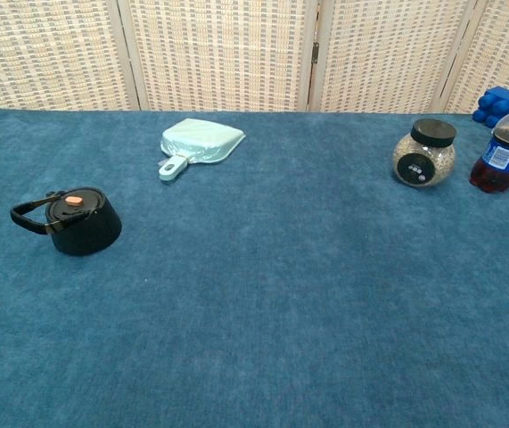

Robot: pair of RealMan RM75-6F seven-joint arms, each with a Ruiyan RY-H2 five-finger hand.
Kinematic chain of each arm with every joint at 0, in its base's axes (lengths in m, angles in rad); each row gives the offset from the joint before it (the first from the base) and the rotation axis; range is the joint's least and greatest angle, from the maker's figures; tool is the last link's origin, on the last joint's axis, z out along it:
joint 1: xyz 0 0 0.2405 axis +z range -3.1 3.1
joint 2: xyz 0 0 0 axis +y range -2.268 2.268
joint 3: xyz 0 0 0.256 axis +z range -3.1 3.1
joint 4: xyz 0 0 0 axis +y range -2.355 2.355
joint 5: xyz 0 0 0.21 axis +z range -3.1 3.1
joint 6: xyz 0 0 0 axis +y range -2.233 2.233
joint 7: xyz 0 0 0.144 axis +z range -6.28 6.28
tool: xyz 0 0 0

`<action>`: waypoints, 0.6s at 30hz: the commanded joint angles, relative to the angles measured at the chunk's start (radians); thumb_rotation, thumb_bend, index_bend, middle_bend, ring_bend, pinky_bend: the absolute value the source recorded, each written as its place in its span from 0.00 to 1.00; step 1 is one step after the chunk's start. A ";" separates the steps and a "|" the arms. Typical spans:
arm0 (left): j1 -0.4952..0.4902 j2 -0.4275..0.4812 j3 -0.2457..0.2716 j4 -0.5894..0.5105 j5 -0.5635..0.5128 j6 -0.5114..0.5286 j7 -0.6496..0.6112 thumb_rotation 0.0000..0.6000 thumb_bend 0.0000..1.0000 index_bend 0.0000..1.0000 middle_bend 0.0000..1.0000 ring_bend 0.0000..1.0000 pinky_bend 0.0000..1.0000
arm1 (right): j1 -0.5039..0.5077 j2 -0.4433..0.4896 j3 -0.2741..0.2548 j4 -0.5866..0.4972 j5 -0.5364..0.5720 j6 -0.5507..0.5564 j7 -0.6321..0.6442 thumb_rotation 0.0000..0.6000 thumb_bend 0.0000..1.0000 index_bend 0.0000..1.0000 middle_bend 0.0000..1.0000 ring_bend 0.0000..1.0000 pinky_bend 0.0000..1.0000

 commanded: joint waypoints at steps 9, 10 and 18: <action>-0.017 0.016 0.002 -0.003 0.021 -0.017 -0.008 1.00 0.08 0.20 0.17 0.15 0.00 | -0.002 -0.007 0.034 0.001 0.002 0.052 -0.032 1.00 0.17 0.51 0.44 0.36 0.39; -0.024 0.020 0.003 -0.004 0.029 -0.024 -0.012 1.00 0.08 0.20 0.17 0.15 0.00 | -0.002 -0.007 0.042 -0.001 0.003 0.062 -0.038 1.00 0.17 0.51 0.44 0.36 0.39; -0.098 0.047 -0.001 0.003 0.085 -0.096 -0.034 1.00 0.08 0.19 0.17 0.15 0.00 | 0.002 0.002 0.080 -0.047 0.019 0.094 -0.105 1.00 0.17 0.51 0.44 0.36 0.39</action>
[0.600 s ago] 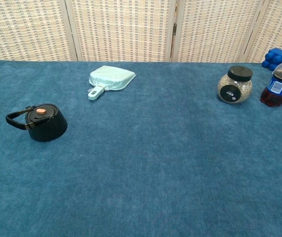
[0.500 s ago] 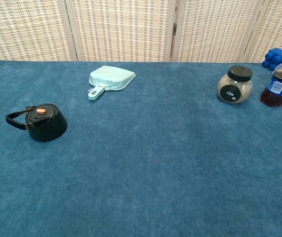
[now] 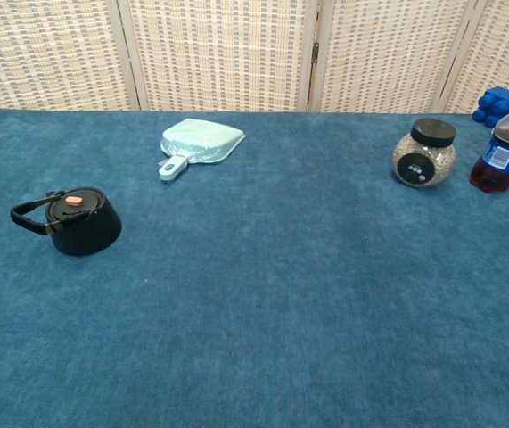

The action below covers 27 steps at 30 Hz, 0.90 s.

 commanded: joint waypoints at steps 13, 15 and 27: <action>-0.188 0.031 -0.032 -0.050 0.011 -0.234 0.031 1.00 0.08 0.11 0.17 0.14 0.00 | -0.017 -0.008 -0.004 -0.025 0.019 0.007 -0.041 1.00 0.17 0.51 0.44 0.36 0.39; -0.211 0.019 -0.041 -0.051 0.000 -0.258 0.044 1.00 0.08 0.11 0.17 0.13 0.00 | -0.021 -0.009 -0.006 -0.023 0.022 0.007 -0.038 1.00 0.17 0.51 0.44 0.36 0.39; -0.318 -0.056 -0.099 -0.047 -0.130 -0.384 0.150 1.00 0.08 0.05 0.12 0.11 0.00 | -0.036 -0.019 -0.011 0.008 0.049 -0.004 -0.008 1.00 0.17 0.51 0.44 0.36 0.39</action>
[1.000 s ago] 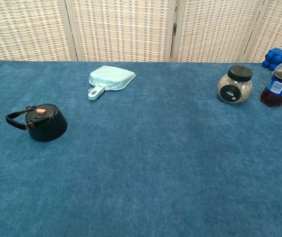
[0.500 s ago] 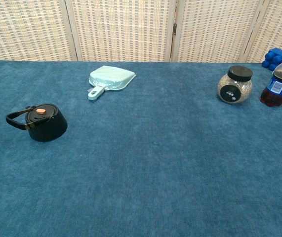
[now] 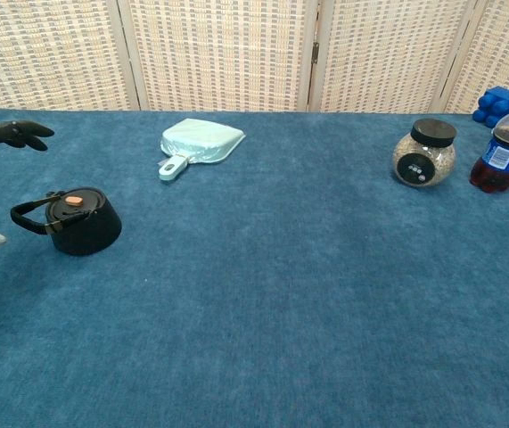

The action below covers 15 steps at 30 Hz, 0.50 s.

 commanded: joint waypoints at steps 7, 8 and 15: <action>-0.057 -0.060 -0.026 0.031 -0.093 -0.056 0.056 1.00 0.08 0.04 0.11 0.11 0.00 | 0.000 -0.004 0.004 0.022 0.013 -0.013 0.024 1.00 0.17 0.51 0.44 0.36 0.39; -0.062 -0.066 -0.028 0.034 -0.102 -0.060 0.057 1.00 0.08 0.04 0.11 0.11 0.00 | 0.000 -0.004 0.005 0.025 0.014 -0.014 0.027 1.00 0.17 0.51 0.44 0.36 0.39; -0.098 -0.113 -0.042 0.079 -0.165 -0.093 0.076 1.00 0.08 0.04 0.11 0.11 0.00 | 0.000 -0.007 0.008 0.035 0.020 -0.018 0.038 1.00 0.17 0.51 0.44 0.36 0.39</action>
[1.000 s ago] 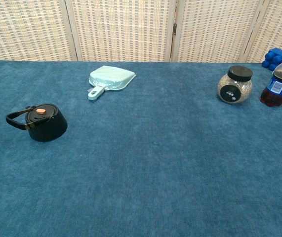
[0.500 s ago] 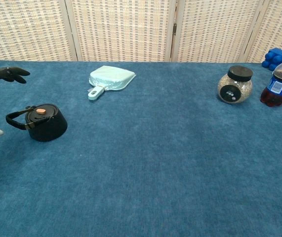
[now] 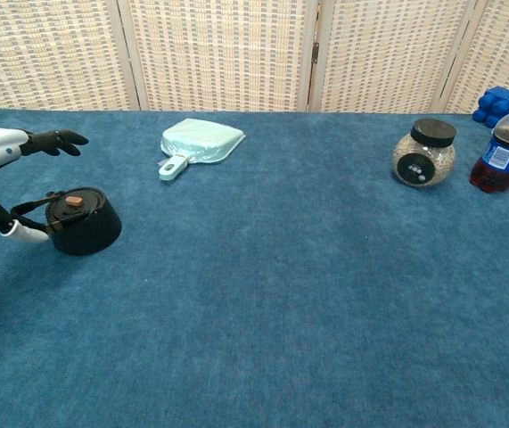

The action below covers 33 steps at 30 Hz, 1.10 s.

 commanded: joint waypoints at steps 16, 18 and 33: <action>-0.048 -0.044 -0.009 0.030 -0.088 -0.043 -0.029 1.00 0.08 0.04 0.11 0.11 0.00 | -0.011 -0.001 0.002 0.015 0.007 0.006 0.017 1.00 0.17 0.51 0.44 0.36 0.39; -0.056 -0.048 -0.011 0.024 -0.092 -0.045 -0.030 1.00 0.08 0.04 0.11 0.11 0.00 | -0.012 -0.002 0.001 0.018 0.007 0.006 0.022 1.00 0.17 0.51 0.44 0.36 0.39; -0.110 -0.051 -0.025 0.060 -0.199 -0.094 0.054 1.00 0.08 0.04 0.11 0.11 0.00 | -0.025 -0.009 -0.001 0.042 0.013 0.011 0.050 1.00 0.17 0.51 0.44 0.36 0.39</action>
